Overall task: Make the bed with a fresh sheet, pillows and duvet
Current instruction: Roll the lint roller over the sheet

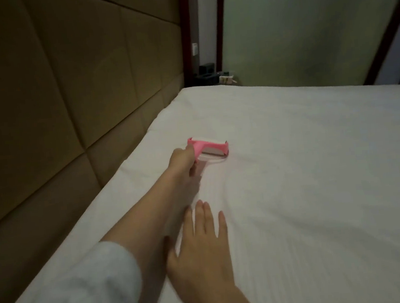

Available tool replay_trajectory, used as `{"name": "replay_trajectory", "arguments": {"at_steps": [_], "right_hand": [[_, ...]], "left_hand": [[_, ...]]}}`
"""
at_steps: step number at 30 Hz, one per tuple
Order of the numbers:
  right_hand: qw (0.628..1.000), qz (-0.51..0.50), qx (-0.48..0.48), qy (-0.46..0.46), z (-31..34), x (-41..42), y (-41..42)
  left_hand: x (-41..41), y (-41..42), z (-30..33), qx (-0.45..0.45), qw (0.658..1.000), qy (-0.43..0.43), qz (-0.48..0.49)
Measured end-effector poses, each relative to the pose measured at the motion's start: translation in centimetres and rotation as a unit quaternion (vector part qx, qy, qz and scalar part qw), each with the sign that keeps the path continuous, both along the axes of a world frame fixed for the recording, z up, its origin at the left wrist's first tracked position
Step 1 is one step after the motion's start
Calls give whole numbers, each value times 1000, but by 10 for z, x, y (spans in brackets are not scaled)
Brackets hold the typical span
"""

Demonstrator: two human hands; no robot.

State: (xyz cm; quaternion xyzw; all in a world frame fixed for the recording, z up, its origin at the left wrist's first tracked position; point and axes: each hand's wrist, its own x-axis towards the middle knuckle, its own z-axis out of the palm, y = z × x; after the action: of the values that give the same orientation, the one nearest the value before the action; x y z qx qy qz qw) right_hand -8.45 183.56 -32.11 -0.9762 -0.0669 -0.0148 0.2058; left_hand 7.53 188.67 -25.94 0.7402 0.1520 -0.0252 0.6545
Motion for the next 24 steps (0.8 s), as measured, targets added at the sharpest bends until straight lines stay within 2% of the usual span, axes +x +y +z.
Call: {"name": "replay_trajectory", "arguments": {"at_steps": [2, 5, 8, 12, 15, 18, 24], "right_hand": [[999, -13, 4, -38, -13, 5, 1], [999, 17, -22, -35, -33, 10, 0], [999, 3, 4, -45, -31, 10, -2], [997, 28, -6, -73, -13, 1, -2], [999, 32, -10, -24, -9, -5, -5], [999, 35, -19, -31, -12, -7, -5], [997, 36, -47, -46, -14, -11, -8]], "left_hand": [[33, -14, 4, -6, 1000, -2, -8], [54, -26, 11, 20, 999, 27, -27], [60, -29, 18, 49, 997, 45, -34], [36, -13, 24, 151, 985, 61, -49], [-14, 17, 21, 235, 969, 50, -64], [-87, 71, 7, 277, 958, 25, -74], [-250, 144, -13, 265, 964, -9, 26]]}}
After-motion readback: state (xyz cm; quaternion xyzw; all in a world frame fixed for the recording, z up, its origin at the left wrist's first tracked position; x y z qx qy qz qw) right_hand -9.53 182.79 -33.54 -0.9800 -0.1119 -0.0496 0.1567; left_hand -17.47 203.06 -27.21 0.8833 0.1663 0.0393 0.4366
